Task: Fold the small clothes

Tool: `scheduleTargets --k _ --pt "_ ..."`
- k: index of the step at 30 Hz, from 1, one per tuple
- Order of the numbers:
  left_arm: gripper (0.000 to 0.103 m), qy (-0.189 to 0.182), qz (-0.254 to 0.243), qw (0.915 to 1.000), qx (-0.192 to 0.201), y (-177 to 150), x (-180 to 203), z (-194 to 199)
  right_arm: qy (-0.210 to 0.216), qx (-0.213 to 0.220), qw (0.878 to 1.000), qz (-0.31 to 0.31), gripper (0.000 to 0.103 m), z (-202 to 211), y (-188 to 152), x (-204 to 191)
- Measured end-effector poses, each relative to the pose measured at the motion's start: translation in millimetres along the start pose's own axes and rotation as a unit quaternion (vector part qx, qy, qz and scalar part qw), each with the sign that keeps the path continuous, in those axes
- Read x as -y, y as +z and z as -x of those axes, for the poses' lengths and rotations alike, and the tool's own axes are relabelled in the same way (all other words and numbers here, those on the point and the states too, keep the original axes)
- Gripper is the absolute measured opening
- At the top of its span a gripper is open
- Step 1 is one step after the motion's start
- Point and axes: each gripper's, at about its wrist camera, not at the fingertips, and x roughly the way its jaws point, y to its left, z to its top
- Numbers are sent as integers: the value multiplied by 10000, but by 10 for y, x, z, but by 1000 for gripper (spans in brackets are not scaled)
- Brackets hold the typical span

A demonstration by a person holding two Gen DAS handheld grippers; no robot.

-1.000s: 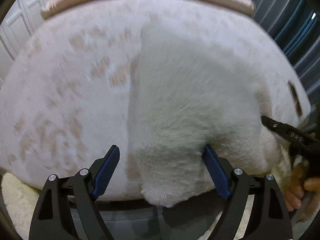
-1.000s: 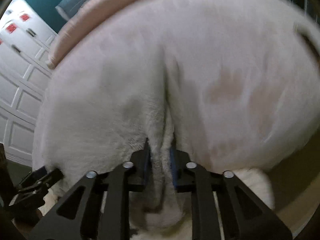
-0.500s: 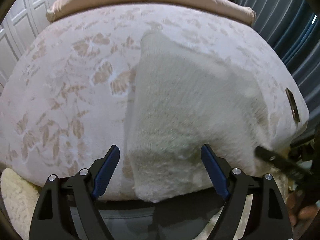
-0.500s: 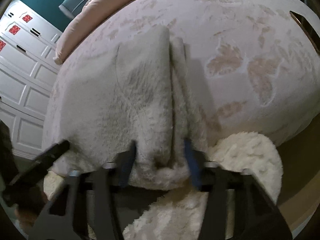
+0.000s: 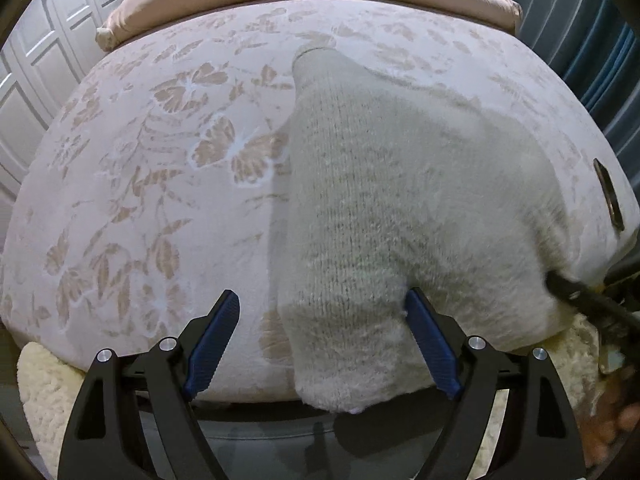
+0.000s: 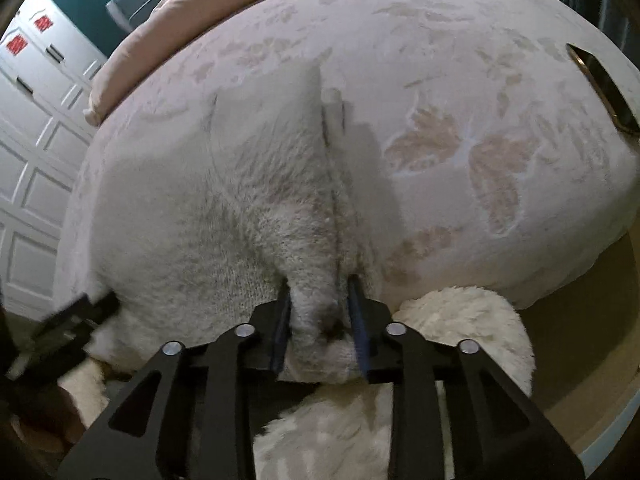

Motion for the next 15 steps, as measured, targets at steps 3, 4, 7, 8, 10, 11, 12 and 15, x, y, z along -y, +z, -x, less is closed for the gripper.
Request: scheduleTargets --k 3,4,7,8,10,11,12,15 --pt "84 -77 89 9999 -28 -9 -44 1 40 151 9998 -112 28 219 47 -49" --pt "84 -119 118 9999 -18 -12 -69 27 12 269 9996 -63 28 292 67 -109" --pt "84 -194 268 9994 -25 -40 -177 98 182 581 9977 308 29 519 163 -427" --pt "84 -180 317 9993 -28 -54 -216 120 305 569 9970 424 29 511 181 -538" --pt "84 -121 396 9991 -31 -94 -314 166 515 496 9946 746 29 474 254 -839" --pt "83 -43 445 9990 -37 -125 -392 195 569 444 9927 971 28 424 285 -1029" --pt "83 14 486 9988 -38 -151 -453 214 601 387 9910 1133 28 367 310 -1169" --pt "83 160 711 9973 -63 -237 -696 267 697 36 9861 1506 28 53 312 -1548"
